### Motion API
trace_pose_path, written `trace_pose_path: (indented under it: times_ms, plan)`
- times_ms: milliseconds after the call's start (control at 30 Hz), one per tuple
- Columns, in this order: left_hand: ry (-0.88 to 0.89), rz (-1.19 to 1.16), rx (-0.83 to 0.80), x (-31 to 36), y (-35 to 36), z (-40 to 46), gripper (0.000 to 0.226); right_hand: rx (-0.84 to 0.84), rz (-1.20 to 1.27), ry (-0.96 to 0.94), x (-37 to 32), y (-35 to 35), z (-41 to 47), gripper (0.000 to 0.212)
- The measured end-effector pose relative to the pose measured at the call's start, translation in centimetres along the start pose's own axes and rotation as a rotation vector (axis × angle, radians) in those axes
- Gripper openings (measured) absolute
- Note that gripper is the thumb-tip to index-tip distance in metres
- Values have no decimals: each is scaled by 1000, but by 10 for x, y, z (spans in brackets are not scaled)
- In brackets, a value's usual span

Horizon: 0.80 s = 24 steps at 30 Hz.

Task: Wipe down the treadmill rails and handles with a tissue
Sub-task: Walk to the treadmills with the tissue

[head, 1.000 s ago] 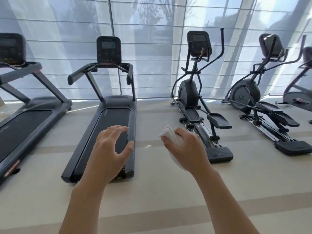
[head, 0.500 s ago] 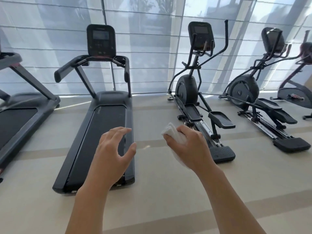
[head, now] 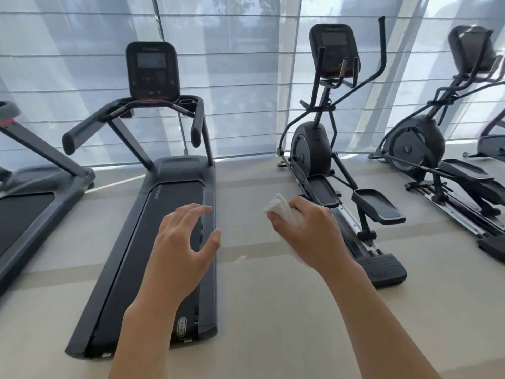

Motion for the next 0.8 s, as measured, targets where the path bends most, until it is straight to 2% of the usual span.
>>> trace_pose_path:
  times_ms: [400, 633, 800]
  plan:
    - [-24, 31, 99, 51, 68, 170, 45, 89, 66, -9, 128, 3, 160, 37]
    - [-22, -18, 112, 28, 97, 272, 45, 96, 38, 28, 182, 51, 226, 37]
    - [25, -42, 106, 2, 105, 363, 46, 107, 17, 15, 195, 98, 298, 37]
Point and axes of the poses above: each hand's wrist, its own z-axis towards the middle knuckle, its own y-axis out of the palm, x = y × z, the point moved 7 cm from there along z, towards the middle knuckle, and after that the axes turned 15 degrees about -y, right-handed, at the moved point
